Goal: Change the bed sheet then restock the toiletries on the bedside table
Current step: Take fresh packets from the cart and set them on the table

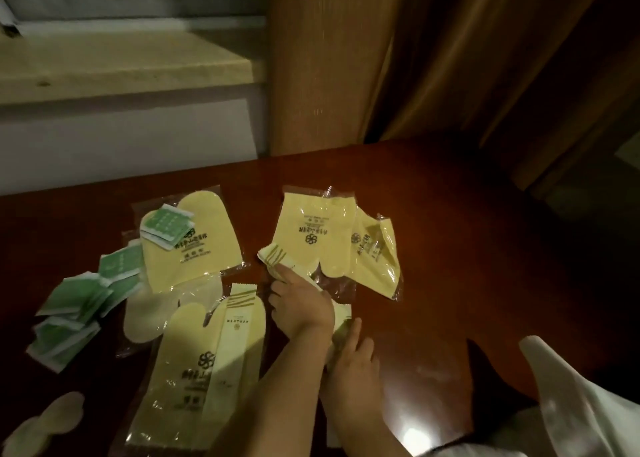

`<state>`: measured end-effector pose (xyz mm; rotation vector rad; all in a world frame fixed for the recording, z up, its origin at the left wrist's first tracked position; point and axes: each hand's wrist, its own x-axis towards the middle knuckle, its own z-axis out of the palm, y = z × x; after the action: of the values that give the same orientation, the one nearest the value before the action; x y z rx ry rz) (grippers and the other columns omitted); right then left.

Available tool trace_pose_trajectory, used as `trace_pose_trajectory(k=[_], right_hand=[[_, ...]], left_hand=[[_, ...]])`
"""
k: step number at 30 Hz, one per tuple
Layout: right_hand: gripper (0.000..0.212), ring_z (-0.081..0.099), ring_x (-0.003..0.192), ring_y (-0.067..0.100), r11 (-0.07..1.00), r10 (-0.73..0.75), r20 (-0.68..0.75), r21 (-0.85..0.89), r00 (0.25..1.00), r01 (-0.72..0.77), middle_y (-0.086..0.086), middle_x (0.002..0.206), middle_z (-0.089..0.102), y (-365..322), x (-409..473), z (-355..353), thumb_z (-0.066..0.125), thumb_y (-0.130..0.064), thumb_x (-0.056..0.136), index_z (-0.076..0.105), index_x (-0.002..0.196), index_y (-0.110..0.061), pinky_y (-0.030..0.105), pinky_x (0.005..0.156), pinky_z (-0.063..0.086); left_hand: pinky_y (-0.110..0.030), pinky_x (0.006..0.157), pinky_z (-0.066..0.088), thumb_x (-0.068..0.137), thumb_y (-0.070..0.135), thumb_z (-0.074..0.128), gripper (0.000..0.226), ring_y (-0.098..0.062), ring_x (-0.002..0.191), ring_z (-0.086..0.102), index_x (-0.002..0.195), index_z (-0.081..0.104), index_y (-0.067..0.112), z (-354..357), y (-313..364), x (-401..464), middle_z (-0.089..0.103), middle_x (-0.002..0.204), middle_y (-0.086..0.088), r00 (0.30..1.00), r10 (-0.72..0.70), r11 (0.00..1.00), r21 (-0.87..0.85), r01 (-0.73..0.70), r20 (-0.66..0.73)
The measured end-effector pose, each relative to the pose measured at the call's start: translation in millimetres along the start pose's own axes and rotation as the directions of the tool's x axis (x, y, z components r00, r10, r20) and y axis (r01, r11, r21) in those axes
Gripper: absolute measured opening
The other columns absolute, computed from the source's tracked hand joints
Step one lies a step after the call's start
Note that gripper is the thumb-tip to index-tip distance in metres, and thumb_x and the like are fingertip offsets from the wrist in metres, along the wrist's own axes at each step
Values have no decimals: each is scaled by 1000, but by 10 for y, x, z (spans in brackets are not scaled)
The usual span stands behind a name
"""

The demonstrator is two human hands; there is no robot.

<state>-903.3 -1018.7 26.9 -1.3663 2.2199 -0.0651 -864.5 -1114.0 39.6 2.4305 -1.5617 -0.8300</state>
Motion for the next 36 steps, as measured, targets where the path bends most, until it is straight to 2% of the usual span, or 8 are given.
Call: trace_pose_trajectory(k=[6,10,14,19,22,25,30,36], right_hand=[[81,41,122,26,999,39,3,26,999,-40,10,138,34,21,96,-52,47,-21,92,-7,149,-5,27,97,37],[32,59,100,25,987,79,-7,140,997,-77,8,115,59,94,120,-71,43,-10,91,37,122,-10,31,75,47],[8,54,73,21,942,163,-88,310,983,-129,5,92,59,135,98,-243,46,-11,93,39,95,-15,28,58,41],[10,56,76,18,844,103,-77,534,992,-46,-1,88,54,-262,95,-324,47,-14,93,42,101,-15,27,54,45],[10,55,75,12,799,43,57,598,997,-69,-6,82,51,-597,62,-216,49,-14,92,45,100,-16,28,61,49],[11,58,92,24,816,-18,172,571,985,-85,-2,82,52,-833,43,-39,53,-10,89,49,99,-10,34,77,50],[15,56,75,14,714,-46,327,671,944,-198,4,90,59,-912,-35,-69,49,3,85,51,87,-11,22,53,46],[20,68,82,24,504,-143,299,842,943,-191,10,94,69,-1041,-26,-171,50,-7,92,60,108,-10,34,64,55]], left_hand=[[-40,81,48,91,9,52,64,-36,113,55,141,13,4,-68,-8,101,51,131,-19,991,-95,954,-274,118,98],[-34,70,48,93,9,48,36,-34,109,57,128,41,7,-202,-253,206,56,127,-16,984,-108,895,-418,158,140],[-29,62,47,92,6,49,27,-29,95,59,119,53,7,-411,-510,194,61,119,-13,983,-90,747,-642,174,162],[-26,61,47,89,14,52,27,-17,79,56,115,61,16,-645,-905,13,65,109,-6,997,-48,845,-530,69,53],[-31,83,48,89,23,55,34,-24,107,51,122,55,17,-607,-1121,-157,52,121,-8,995,-86,988,-126,91,49],[-31,98,41,92,20,47,38,-25,123,40,130,44,17,-545,-1169,-272,39,136,-9,997,-59,990,134,52,51],[-12,52,39,91,8,54,30,-4,78,53,115,40,19,-574,-1259,-215,53,95,7,999,15,956,-295,0,49],[-32,75,52,87,-2,47,38,-24,92,64,117,61,16,-789,-1280,-114,69,99,-6,941,38,641,-730,235,337]])
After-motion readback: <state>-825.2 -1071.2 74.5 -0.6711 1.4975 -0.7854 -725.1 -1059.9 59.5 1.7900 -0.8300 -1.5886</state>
